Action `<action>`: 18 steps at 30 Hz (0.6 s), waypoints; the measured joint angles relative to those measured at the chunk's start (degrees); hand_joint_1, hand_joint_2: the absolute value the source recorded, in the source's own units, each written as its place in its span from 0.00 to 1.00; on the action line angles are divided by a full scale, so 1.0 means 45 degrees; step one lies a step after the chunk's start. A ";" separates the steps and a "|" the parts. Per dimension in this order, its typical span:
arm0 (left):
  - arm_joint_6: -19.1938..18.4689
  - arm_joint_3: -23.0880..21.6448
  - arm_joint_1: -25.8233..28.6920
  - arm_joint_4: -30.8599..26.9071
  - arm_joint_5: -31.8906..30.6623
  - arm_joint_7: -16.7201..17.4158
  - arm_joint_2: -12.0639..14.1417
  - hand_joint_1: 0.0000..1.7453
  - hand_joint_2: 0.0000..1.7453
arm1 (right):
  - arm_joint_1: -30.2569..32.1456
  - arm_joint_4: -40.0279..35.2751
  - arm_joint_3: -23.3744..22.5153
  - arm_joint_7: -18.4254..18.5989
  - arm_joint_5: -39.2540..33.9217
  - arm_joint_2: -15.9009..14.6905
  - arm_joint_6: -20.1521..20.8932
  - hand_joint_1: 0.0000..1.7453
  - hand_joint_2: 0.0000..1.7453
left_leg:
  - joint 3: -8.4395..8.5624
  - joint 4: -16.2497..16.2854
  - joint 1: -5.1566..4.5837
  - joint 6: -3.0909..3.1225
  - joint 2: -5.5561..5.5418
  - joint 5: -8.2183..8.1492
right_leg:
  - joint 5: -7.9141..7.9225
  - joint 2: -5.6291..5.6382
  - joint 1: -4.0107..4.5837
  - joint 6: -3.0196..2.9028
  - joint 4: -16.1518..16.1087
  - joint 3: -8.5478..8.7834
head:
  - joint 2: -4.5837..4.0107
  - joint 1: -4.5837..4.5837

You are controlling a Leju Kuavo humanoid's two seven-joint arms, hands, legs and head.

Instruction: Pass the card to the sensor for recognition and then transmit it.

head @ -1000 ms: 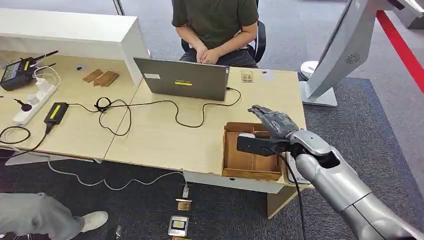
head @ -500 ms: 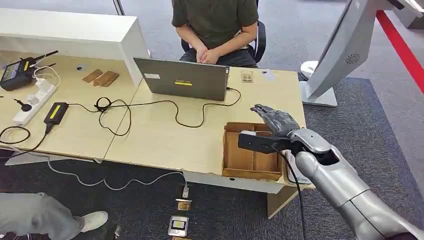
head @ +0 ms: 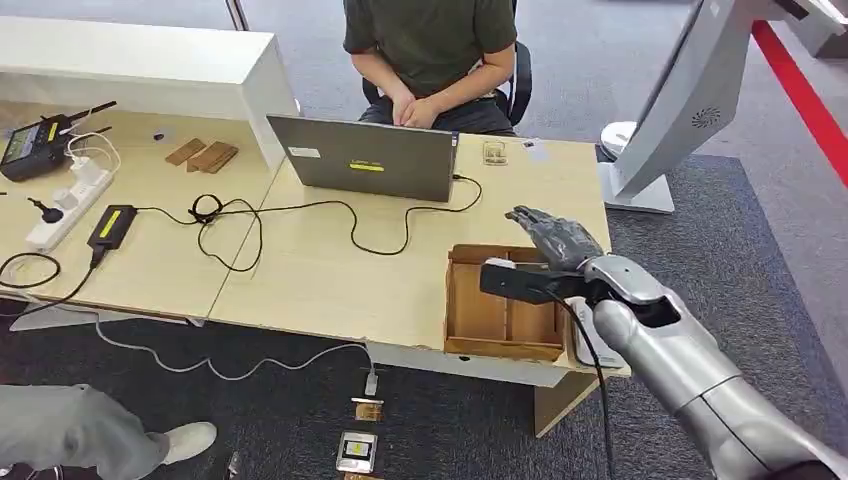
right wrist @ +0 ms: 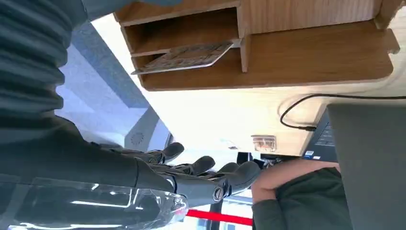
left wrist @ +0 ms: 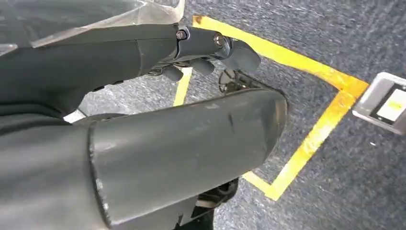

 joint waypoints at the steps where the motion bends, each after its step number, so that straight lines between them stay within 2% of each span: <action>1: 0.0033 0.0000 0.0000 0.0000 -0.0004 0.0072 0.0000 0.00 0.00 | -0.0009 0.0038 0.0000 -0.0058 0.0019 0.0029 -0.0048 0.00 1.00 | -0.0001 0.0000 0.0000 0.0000 0.0000 0.0000 | 0.0000 0.0000 0.0000 0.0000 0.0001 0.0000 | 0.0000 -0.0005; 5: 0.0374 -0.0024 -0.0010 -0.0005 -0.0136 0.0530 0.0000 0.00 0.00 | -0.0131 0.0277 0.0005 -0.0427 0.0180 0.0228 -0.0243 0.00 1.00 | 0.0001 0.0000 0.0000 0.0000 0.0000 0.0000 | 0.0000 0.0000 0.0000 0.0000 0.0002 -0.0002 | 0.0000 -0.0005; 18: 0.0850 -0.0321 -0.0048 -0.0015 -0.0340 0.1166 0.0000 0.00 0.00 | -0.0501 0.0622 0.0112 -0.0510 0.0233 0.0685 -0.0131 0.00 1.00 | 0.0001 0.0001 0.0000 0.0000 0.0001 0.0001 | 0.0000 0.0000 0.0000 0.0000 0.0001 -0.0001 | 0.0000 -0.0005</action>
